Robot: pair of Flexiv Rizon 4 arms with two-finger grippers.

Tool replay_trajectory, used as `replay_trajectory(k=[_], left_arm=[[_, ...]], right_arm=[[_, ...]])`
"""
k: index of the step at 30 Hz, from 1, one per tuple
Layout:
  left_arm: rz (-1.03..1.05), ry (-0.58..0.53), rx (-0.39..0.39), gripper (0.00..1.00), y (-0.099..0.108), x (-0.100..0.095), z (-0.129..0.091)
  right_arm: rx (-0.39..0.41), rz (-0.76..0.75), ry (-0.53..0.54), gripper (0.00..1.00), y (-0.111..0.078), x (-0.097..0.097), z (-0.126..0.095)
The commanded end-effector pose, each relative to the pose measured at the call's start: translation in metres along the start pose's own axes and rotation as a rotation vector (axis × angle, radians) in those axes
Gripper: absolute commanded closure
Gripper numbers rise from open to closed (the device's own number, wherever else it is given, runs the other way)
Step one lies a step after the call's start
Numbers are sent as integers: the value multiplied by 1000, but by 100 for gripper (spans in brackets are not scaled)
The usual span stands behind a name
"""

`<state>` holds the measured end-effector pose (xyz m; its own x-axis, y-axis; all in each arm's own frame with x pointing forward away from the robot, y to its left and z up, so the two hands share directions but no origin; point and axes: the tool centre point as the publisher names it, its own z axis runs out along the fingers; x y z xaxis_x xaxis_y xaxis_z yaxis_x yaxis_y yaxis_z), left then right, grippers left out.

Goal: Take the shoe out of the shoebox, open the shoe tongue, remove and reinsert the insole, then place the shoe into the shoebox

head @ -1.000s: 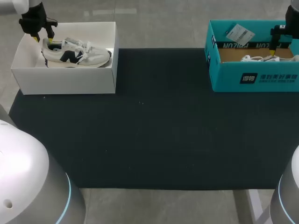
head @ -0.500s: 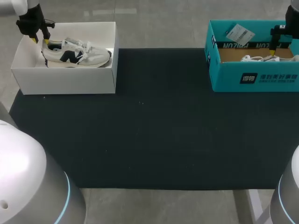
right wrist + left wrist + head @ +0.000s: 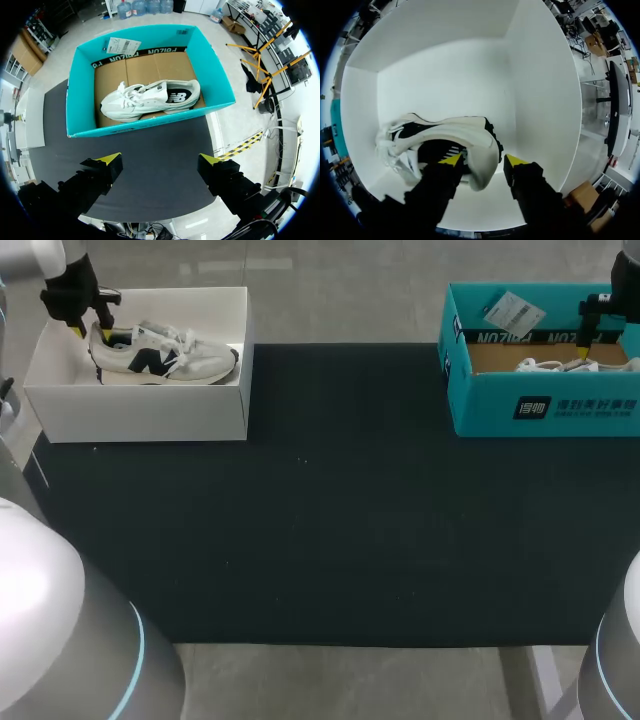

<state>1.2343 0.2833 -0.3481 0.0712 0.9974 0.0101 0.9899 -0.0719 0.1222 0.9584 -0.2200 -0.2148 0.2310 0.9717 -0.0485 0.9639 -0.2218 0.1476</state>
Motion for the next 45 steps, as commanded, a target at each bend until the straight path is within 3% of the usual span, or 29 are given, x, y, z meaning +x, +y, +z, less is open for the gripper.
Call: replay_trajectory(k=[1,27,29,32,37,45], left_arm=[[10,-12,81,51,18,8,11],[10,-30,183,52,18,15,48],[12,-28,187,57,18,14,51],[11,-28,196,83,18,14,53],[12,-24,204,100,16,15,55],[21,-14,199,100,10,21,41]], right_arm=[[-2,1,0,0,-1,0,0],[-2,1,0,0,-1,0,0],[-2,1,0,0,-1,0,0],[-2,1,0,0,-1,0,0],[-2,1,0,0,-1,0,0],[-2,1,0,0,-1,0,0]])
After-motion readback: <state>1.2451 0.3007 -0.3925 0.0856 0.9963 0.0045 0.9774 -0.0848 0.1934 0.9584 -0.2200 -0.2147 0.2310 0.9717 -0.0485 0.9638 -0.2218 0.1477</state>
